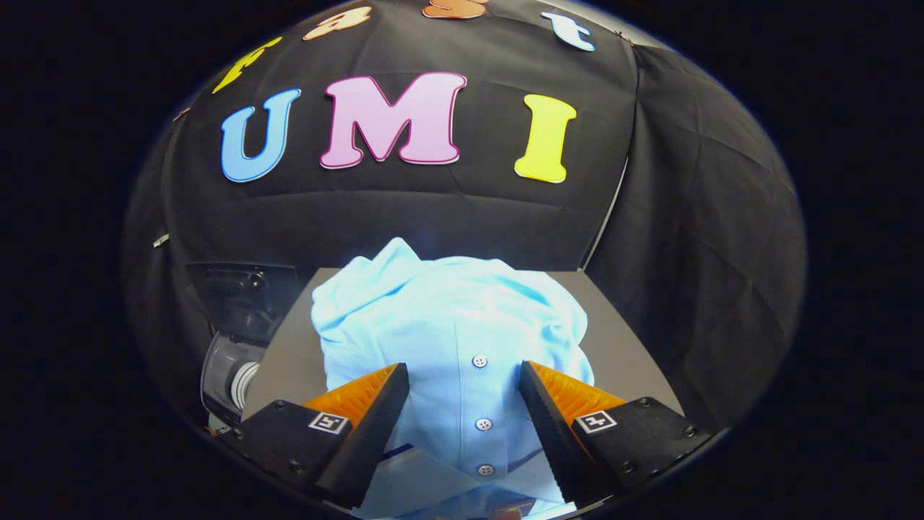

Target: Put the clothes into the washing machine and then close the washing machine lid.

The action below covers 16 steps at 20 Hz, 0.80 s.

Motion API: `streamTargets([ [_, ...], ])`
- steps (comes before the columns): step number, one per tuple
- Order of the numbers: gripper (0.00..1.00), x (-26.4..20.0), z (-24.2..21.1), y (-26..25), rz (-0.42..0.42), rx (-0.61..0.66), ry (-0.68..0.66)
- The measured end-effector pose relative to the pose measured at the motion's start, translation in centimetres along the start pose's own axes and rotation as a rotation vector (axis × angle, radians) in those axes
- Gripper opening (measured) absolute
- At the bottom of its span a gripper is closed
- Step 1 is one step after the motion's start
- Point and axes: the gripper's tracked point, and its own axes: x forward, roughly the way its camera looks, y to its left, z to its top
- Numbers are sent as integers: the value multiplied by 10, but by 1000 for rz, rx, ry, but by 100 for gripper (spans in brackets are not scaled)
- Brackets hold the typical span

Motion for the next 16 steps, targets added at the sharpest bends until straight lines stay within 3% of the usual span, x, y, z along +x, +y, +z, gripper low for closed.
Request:
streamTargets([
  [3,95,0,0,2,13,33,-1],
  [4,76,2,0,-1,3,43,-10],
  [5,66,4,-3,-3,-6,62,0],
  [7,29,2,3,-3,4,110,-48],
  [8,17,-1,7,-4,0,132,-69],
  [12,17,-18,20,8,40,159,-78],
  [16,17,-64,71,27,94,198,-139],
])
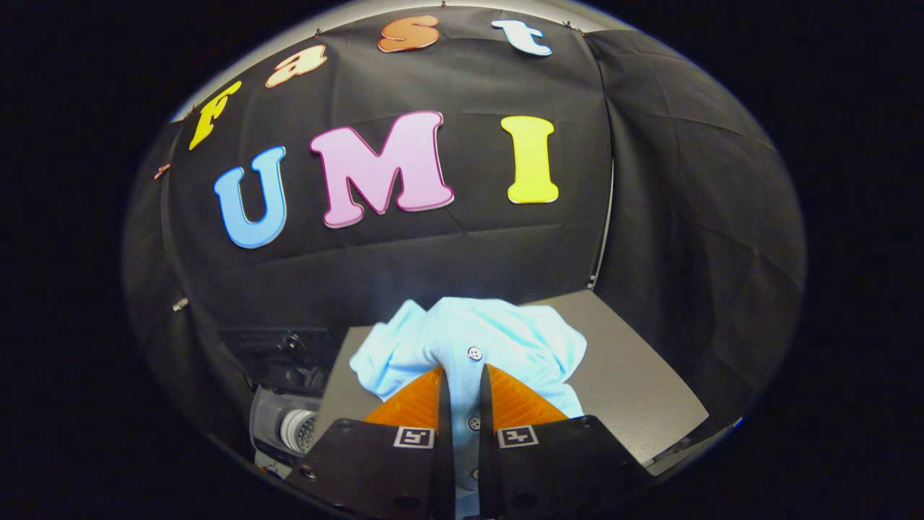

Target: Put the clothes into the washing machine and then close the washing machine lid.

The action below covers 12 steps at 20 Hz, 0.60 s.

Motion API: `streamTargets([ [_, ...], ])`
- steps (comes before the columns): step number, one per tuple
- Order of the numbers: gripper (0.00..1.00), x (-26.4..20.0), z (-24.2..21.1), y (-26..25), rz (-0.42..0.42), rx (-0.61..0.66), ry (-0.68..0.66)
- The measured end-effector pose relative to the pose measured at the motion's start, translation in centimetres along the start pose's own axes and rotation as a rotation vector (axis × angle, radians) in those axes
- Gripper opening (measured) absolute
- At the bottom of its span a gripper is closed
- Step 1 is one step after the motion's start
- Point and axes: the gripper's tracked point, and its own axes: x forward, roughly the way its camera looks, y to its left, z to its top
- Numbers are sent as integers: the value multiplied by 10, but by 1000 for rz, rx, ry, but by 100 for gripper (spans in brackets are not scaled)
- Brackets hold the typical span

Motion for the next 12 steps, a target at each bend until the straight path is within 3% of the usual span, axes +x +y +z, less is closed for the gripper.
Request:
streamTargets([
  [5,17,-41,31,74,135,36,-59],
  [12,17,-73,21,196,331,30,-30],
])
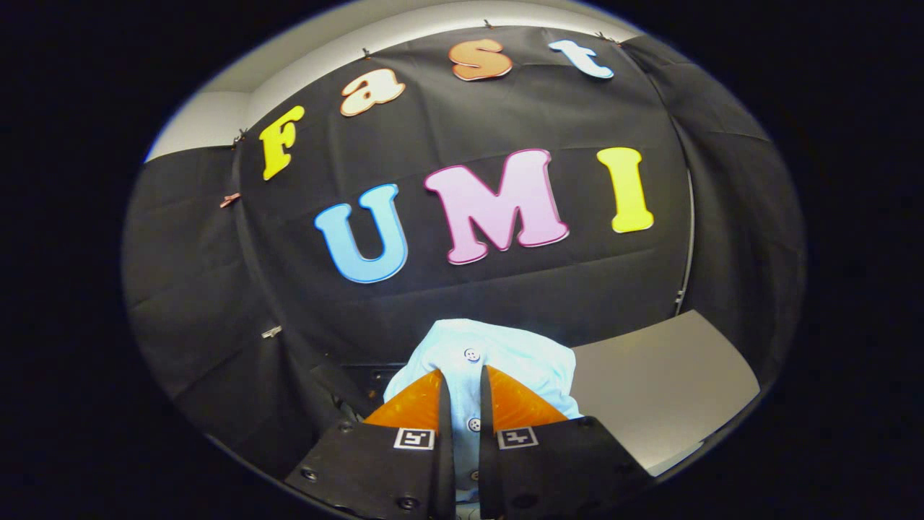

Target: Put the clothes into the washing machine and then close the washing machine lid.

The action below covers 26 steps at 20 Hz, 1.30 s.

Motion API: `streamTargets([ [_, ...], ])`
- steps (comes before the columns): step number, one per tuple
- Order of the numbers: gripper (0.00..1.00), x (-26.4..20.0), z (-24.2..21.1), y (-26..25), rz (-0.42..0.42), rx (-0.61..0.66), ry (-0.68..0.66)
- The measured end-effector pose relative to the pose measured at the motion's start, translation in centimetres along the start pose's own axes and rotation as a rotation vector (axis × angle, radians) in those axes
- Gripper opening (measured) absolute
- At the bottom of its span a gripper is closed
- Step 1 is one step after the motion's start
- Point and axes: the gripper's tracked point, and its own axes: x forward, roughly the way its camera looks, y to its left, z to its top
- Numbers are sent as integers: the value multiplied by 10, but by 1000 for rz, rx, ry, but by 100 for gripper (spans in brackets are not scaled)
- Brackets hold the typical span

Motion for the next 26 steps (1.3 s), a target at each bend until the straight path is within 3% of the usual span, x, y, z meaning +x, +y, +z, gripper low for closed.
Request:
streamTargets([
  [9,17,49,-90,85,110,35,125],
  [14,17,83,-135,92,112,69,173],
  [26,17,156,-267,70,50,-19,327],
])
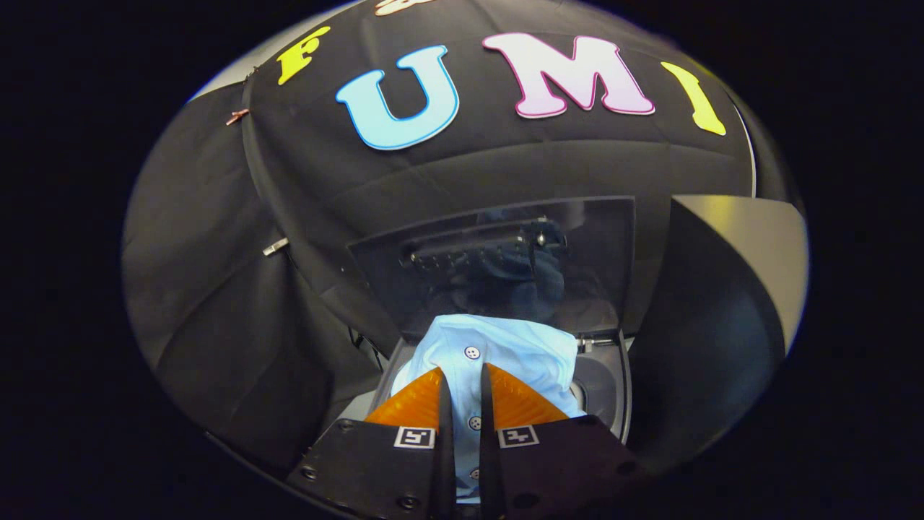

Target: Put the clothes into the washing machine and then close the washing machine lid.

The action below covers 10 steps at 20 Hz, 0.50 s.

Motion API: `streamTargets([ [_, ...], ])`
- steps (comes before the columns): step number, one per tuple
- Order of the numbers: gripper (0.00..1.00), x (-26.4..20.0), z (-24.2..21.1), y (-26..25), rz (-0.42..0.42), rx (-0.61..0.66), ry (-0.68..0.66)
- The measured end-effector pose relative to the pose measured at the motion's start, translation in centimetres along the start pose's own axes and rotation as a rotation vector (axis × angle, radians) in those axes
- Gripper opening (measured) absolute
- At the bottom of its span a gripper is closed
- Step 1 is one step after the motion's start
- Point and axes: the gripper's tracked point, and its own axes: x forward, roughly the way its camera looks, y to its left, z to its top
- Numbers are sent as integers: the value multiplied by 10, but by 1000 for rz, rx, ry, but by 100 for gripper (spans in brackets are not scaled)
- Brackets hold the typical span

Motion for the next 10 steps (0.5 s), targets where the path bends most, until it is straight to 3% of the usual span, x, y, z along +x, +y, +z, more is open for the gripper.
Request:
streamTargets([
  [3,17,18,-24,-7,-34,-34,37],
  [5,24,21,-35,-12,-65,-39,69],
  [8,87,37,-45,-20,-113,-41,56],
  [10,85,38,-45,-17,-118,-62,44],
])
